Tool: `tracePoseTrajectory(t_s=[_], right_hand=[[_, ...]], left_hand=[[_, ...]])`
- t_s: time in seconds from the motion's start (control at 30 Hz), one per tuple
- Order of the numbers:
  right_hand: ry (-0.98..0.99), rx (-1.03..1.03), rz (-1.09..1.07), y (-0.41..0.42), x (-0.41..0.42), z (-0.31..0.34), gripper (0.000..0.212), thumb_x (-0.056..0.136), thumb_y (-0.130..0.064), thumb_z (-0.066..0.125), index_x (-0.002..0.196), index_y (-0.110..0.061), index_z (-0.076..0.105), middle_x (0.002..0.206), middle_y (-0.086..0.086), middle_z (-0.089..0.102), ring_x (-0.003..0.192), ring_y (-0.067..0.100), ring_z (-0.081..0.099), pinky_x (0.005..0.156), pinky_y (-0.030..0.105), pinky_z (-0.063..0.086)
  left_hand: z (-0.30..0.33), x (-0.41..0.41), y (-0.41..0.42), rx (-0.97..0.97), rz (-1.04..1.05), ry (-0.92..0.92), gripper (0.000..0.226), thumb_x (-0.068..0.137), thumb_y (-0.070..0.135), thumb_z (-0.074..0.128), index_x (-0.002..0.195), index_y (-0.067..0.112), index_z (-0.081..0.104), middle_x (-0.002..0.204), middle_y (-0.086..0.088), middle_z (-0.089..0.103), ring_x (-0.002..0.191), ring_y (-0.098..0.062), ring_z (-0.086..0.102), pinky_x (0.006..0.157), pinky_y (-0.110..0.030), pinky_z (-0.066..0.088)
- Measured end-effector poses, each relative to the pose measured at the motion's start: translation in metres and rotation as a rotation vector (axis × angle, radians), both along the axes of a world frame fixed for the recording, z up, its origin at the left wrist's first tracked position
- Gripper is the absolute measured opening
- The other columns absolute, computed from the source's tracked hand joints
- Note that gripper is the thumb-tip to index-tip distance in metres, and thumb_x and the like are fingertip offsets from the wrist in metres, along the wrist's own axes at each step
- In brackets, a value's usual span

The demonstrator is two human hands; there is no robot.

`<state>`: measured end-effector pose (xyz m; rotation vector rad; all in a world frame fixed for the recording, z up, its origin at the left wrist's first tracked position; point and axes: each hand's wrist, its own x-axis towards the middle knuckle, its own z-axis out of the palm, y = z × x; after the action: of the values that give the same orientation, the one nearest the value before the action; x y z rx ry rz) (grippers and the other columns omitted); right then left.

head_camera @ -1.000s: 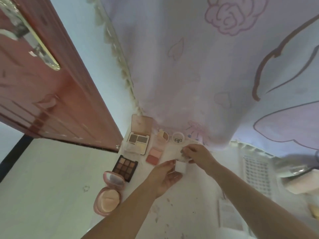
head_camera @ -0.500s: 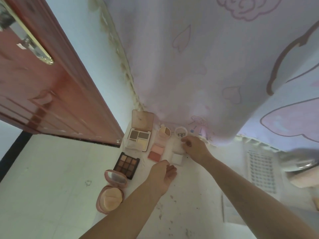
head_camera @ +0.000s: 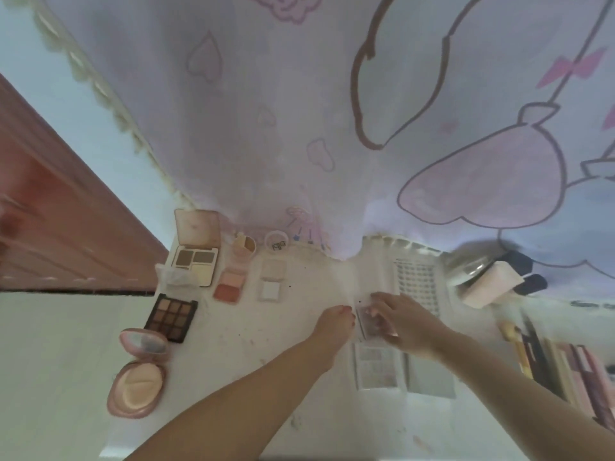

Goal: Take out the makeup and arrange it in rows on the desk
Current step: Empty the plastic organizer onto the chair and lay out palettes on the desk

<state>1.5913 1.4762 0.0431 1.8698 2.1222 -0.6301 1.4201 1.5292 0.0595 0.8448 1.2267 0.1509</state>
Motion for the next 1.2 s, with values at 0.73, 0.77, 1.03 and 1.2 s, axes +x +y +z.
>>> tracePoseTrajectory(t_s=[0.73, 0.77, 1.03, 1.2], right_hand=[[0.64, 0.083, -0.217, 0.061, -0.129, 0.044, 0.01, 0.086, -0.022, 0.063, 0.092, -0.029, 0.064, 0.091, -0.014, 0.067, 0.089, 0.0, 0.063, 0.082, 0.018, 0.049], [0.619, 0.042, -0.173, 0.064, -0.137, 0.041, 0.014, 0.086, -0.029, 0.063, 0.1, -0.026, 0.063, 0.098, -0.013, 0.066, 0.094, 0.002, 0.062, 0.086, 0.021, 0.048], [0.626, 0.125, -0.065, 0.071, -0.197, 0.028, 0.045, 0.077, -0.054, 0.065, 0.114, -0.042, 0.043, 0.115, -0.017, 0.048, 0.104, 0.0, 0.048, 0.092, 0.025, 0.045], [0.703, 0.095, -0.093, 0.079, -0.208, 0.032, 0.034, 0.077, -0.044, 0.07, 0.103, -0.045, 0.048, 0.108, -0.013, 0.055, 0.1, 0.002, 0.052, 0.093, 0.029, 0.046]], left_hand=[[0.015, -0.145, -0.001, -0.479, 0.546, -0.611, 0.045, 0.093, 0.031, 0.051, 0.121, -0.005, 0.059, 0.114, -0.029, 0.059, 0.093, -0.036, 0.061, 0.076, -0.04, 0.057], [0.015, -0.15, -0.003, -0.485, 0.579, -0.638, 0.043, 0.094, 0.03, 0.051, 0.118, -0.004, 0.061, 0.116, -0.028, 0.06, 0.097, -0.035, 0.06, 0.081, -0.042, 0.056], [0.015, -0.18, 0.01, -0.392, 0.734, -0.713, 0.036, 0.085, 0.031, 0.059, 0.092, -0.002, 0.072, 0.103, -0.022, 0.062, 0.091, -0.03, 0.061, 0.07, -0.037, 0.058], [0.01, -0.194, 0.014, -0.387, 0.703, -0.745, 0.033, 0.08, 0.029, 0.064, 0.09, -0.001, 0.072, 0.102, -0.022, 0.063, 0.093, -0.028, 0.064, 0.074, -0.04, 0.057]])
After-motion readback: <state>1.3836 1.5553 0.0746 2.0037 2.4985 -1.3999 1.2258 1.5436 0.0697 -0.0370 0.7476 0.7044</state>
